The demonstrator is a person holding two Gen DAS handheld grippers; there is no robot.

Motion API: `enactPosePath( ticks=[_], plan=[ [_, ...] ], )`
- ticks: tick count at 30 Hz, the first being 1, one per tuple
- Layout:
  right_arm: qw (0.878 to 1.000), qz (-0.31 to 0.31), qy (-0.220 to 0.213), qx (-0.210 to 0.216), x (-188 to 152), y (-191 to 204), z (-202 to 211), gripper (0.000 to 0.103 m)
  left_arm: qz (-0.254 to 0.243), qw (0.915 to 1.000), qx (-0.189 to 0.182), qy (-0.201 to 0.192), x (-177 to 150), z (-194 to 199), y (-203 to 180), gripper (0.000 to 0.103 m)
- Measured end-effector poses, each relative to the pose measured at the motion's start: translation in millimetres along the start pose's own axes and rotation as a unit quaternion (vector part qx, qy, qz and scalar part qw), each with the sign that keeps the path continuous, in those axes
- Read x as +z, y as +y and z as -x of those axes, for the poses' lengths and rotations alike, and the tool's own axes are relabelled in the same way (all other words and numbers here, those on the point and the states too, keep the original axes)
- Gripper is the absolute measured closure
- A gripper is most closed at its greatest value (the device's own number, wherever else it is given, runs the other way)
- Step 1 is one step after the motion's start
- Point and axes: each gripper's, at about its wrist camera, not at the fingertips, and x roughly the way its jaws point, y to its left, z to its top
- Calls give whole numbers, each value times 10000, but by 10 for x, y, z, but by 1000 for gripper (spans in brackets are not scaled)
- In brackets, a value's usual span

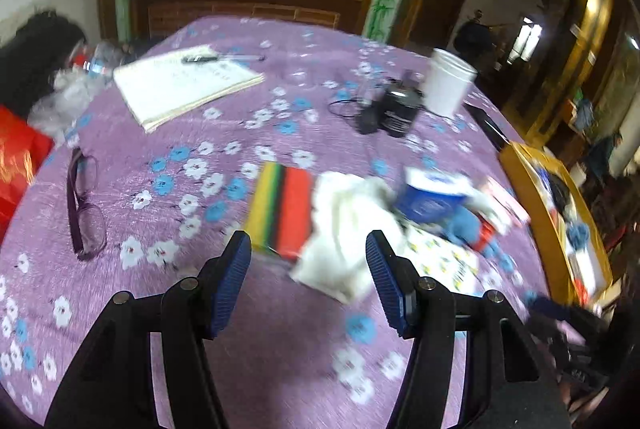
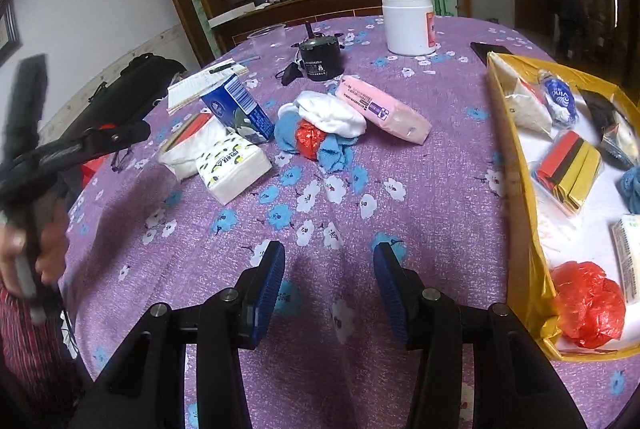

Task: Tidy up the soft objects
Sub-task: 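Move both grippers back to the remaining items on the table, then grasp the wrapped striped sponge pack with left while right grasps the printed tissue pack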

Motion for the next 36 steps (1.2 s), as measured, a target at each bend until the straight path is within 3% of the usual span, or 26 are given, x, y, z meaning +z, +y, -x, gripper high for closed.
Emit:
enactPosePath(
  ticks=[7, 12, 15, 17, 25, 28, 30, 31, 36],
  plan=[
    [9998, -142, 35, 97, -2, -74, -6, 54, 232, 9982, 128, 539, 210, -536, 118, 45],
    [9998, -139, 46, 114, -5, -68, -11, 54, -126, 9964, 374, 751, 181, -795, -28, 45],
    [9998, -150, 58, 113, -2, -69, -17, 54, -424, 9948, 729, 564, 138, -785, -100, 45],
    [9998, -144, 50, 103, -3, -67, -16, 54, -437, 9944, 805, 519, 101, -740, -102, 60],
    [9997, 15, 139, 180, 33, -11, -24, 53, 78, 9973, 640, 343, -304, -248, 145, 62],
    [9988, 203, 167, 416, 182, 107, -16, 45, 172, 9980, 542, 261, -398, -185, 211, 62],
    [9973, 323, 195, 631, 318, 215, -37, 29, 317, 9985, 410, 192, -394, -169, 256, 62],
    [9964, 419, 211, 713, 381, 273, -63, 26, 343, 9985, 370, 229, -391, -188, 266, 62],
    [9924, 870, 351, 793, 712, 592, -415, 25, 370, 9989, 204, 217, -380, -200, 276, 62]
  ],
)
